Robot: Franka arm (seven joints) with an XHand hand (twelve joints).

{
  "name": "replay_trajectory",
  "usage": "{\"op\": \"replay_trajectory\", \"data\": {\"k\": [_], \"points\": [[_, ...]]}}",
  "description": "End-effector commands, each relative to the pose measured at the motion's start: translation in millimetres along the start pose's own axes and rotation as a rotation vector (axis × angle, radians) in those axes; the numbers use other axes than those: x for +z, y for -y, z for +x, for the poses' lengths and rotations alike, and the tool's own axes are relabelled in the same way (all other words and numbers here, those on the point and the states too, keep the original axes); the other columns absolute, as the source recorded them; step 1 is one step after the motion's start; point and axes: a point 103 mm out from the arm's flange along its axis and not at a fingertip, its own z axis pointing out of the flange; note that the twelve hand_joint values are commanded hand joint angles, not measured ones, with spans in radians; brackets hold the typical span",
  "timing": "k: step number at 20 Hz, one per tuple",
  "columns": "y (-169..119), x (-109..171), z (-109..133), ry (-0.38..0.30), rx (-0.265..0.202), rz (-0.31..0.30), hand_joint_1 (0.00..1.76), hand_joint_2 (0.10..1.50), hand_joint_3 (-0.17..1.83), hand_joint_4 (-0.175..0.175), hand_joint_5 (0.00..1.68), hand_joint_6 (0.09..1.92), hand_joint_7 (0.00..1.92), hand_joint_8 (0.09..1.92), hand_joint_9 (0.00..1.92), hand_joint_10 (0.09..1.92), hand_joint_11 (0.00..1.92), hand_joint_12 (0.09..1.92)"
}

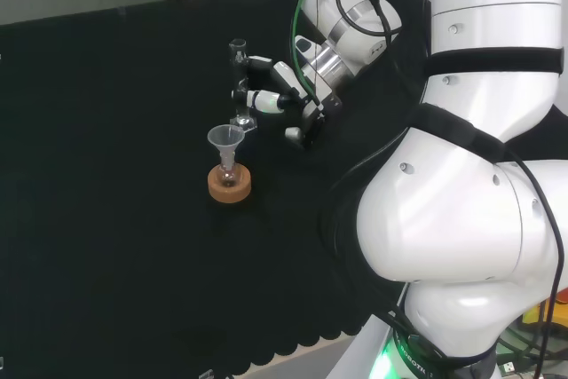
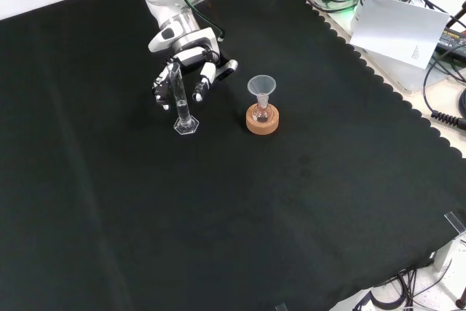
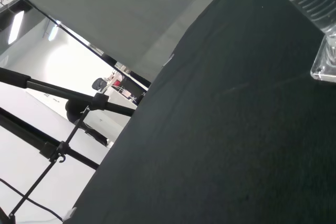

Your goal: Pick up the graduated cylinder.

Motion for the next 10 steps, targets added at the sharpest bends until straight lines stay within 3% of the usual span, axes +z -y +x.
{"op": "replay_trajectory", "data": {"k": [1,10], "points": [[-0.3,-0.7,-2.8,-0.010,-0.001,-0.007,0.95,1.02,-0.17,-0.023,0.58,0.09,0.58,0.57,0.79,0.45,0.49,1.27],[-3.2,2.8,-1.6,-0.004,0.004,-0.018,0.97,1.03,-0.17,-0.024,0.63,0.10,0.63,0.54,0.92,0.38,0.61,1.20]]}}
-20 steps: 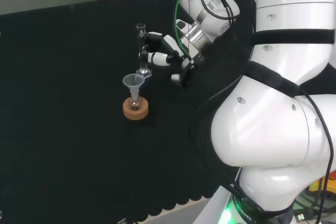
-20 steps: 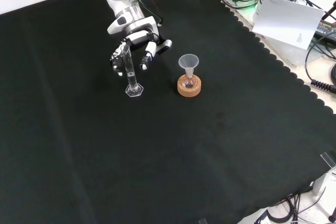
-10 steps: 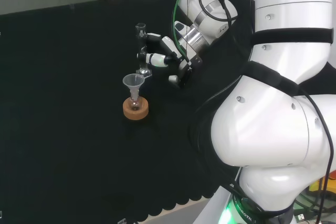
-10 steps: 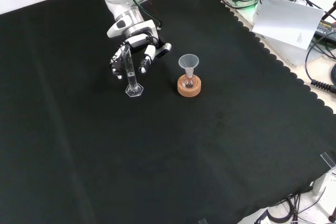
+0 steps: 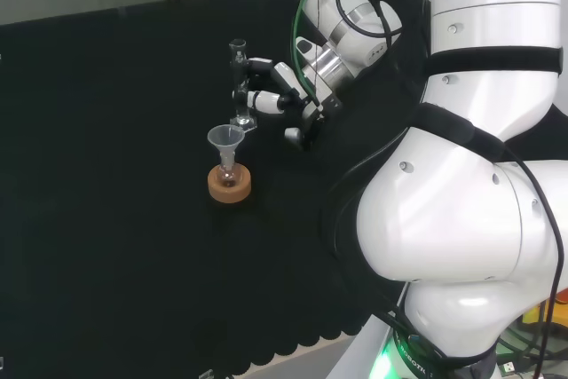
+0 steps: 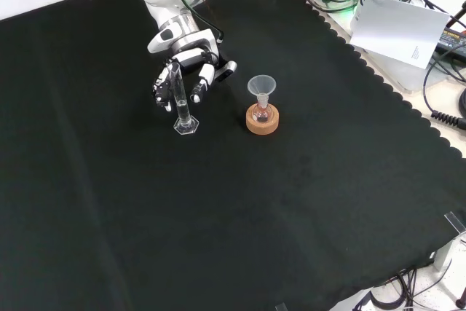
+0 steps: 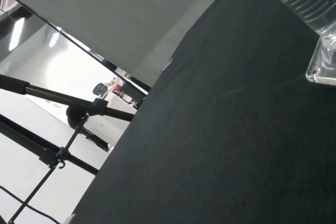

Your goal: Pick up the graduated cylinder.

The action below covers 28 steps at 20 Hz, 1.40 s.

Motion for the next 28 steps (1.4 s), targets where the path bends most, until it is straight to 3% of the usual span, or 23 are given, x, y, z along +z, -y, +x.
{"op": "replay_trajectory", "data": {"k": [1,28], "points": [[-1.9,2.8,1.8,0.004,-0.001,-0.005,0.98,1.03,-0.17,-0.024,0.64,0.10,0.63,0.54,0.92,0.38,0.61,1.20],[-7.2,10.3,1.6,-0.001,-0.002,-0.002,0.98,1.04,-0.17,-0.010,0.68,0.13,0.66,0.53,0.91,0.35,0.62,1.19]]}}
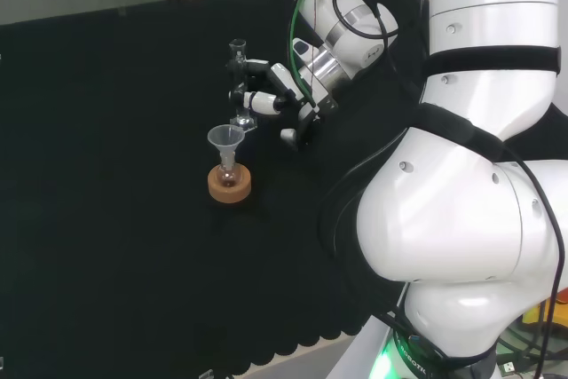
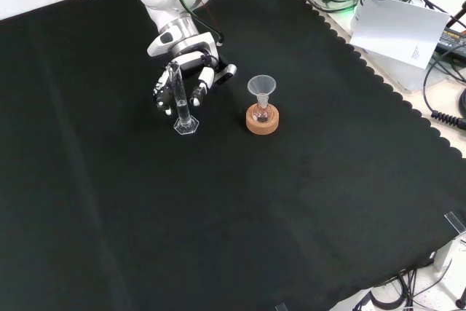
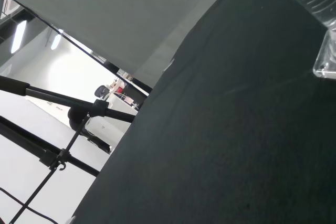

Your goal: Pick up the graduated cylinder.

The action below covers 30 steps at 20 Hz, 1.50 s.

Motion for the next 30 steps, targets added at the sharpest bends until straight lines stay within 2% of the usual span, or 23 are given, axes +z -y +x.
{"op": "replay_trajectory", "data": {"k": [1,10,16,21,23,24,26,30], "points": [[-2.3,3.6,1.2,0.006,0.002,0.001,0.98,1.04,-0.17,-0.010,0.68,0.14,0.66,0.53,0.91,0.35,0.62,1.19],[-2.0,3.0,-1.6,0.014,0.006,-0.015,0.98,1.07,-0.17,-0.006,0.71,0.18,0.69,0.52,0.95,0.34,0.66,1.17],[-3.6,3.8,2.1,0.029,0.004,-0.029,0.98,1.11,-0.17,0.007,0.67,0.47,0.77,0.48,1.04,0.25,0.72,1.13],[-4.1,4.4,4.7,0.046,0.001,-0.062,1.05,1.21,-0.17,0.048,0.82,0.60,0.94,0.48,1.19,0.22,0.91,1.02],[-4.5,4.0,5.9,0.064,0.001,-0.058,1.06,1.21,-0.08,-0.001,0.84,0.99,1.00,0.49,1.24,0.21,1.00,0.97],[-4.8,3.1,5.8,0.075,0.003,-0.053,1.06,1.21,-0.05,-0.021,0.84,1.11,1.02,0.49,1.25,0.20,1.03,0.96],[-5.4,1.6,7.1,0.107,0.005,-0.038,1.06,1.20,-0.01,-0.049,0.82,1.21,1.05,0.50,1.28,0.19,1.09,0.92],[-8.3,-2.4,12.9,0.209,-0.009,0.034,1.07,1.20,0.00,-0.080,0.82,1.24,1.10,0.48,1.32,0.17,1.15,0.87]]}}
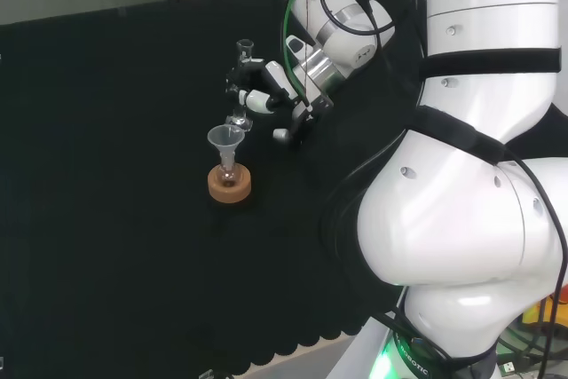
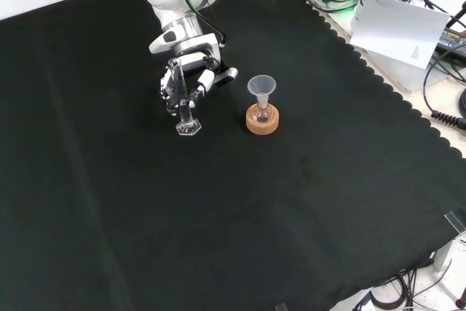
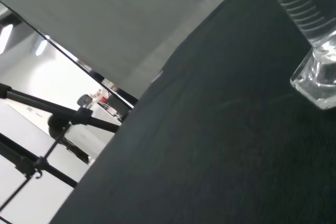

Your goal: Pick up the graduated cylinder.

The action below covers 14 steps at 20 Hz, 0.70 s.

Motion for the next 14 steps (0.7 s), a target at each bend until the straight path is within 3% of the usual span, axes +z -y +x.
{"op": "replay_trajectory", "data": {"k": [1,7,14], "points": [[-2.8,-7.9,6.1,0.140,-0.020,0.097,1.07,1.20,0.00,-0.082,0.82,1.24,1.11,0.48,1.33,0.16,1.16,0.87],[-5.1,-23.0,11.3,0.229,-0.046,0.195,1.09,1.17,-0.01,-0.086,0.88,1.16,1.18,0.41,1.37,0.12,1.20,0.83],[-3.3,-59.7,24.9,0.311,-0.061,0.242,1.11,1.16,-0.01,-0.100,0.91,1.12,1.21,0.38,1.40,0.10,1.22,0.81]]}}
